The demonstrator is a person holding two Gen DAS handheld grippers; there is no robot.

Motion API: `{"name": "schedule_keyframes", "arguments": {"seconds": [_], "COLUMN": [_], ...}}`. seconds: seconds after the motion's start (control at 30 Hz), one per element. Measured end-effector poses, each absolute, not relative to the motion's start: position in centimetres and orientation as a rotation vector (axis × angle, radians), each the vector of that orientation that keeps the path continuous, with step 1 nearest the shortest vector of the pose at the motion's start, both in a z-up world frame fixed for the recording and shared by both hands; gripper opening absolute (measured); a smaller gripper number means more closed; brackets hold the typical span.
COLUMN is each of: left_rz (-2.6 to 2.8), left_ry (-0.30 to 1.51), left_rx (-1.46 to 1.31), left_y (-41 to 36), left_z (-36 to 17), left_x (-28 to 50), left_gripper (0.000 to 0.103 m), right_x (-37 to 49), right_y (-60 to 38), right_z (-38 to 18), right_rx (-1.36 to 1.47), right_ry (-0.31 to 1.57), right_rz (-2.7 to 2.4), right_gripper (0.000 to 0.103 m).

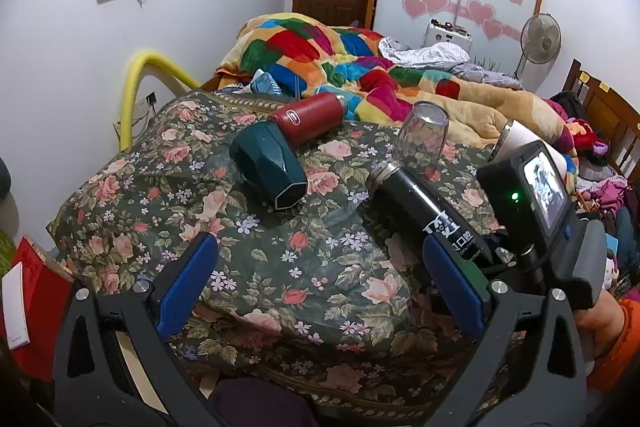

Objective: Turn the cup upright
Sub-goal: 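Grasp the black bottle with the left tool while the right tool releases it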

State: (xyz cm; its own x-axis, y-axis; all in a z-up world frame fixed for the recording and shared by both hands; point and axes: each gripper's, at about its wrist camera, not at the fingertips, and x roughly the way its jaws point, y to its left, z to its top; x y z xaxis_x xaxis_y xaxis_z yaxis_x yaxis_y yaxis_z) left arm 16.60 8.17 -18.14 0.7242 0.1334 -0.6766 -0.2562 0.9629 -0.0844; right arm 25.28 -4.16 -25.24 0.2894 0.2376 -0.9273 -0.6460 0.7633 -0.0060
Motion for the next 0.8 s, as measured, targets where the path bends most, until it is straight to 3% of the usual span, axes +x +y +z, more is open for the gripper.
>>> {"name": "schedule_keyframes", "arguments": {"seconds": [0.4, 0.8], "left_rz": [0.202, 0.095], "left_ry": [0.779, 0.901], "left_rx": [-0.231, -0.294], "left_y": [8.5, 6.2], "left_z": [-18.8, -20.8], "left_x": [17.8, 22.2], "left_gripper": [0.103, 0.103], "right_x": [24.5, 21.2], "right_y": [-5.1, -12.1], "right_z": [-23.7, -16.2], "right_rx": [-0.411, -0.317], "right_ry": [1.127, 0.903], "right_rz": [0.625, 0.537], "right_gripper": [0.064, 0.07]}}
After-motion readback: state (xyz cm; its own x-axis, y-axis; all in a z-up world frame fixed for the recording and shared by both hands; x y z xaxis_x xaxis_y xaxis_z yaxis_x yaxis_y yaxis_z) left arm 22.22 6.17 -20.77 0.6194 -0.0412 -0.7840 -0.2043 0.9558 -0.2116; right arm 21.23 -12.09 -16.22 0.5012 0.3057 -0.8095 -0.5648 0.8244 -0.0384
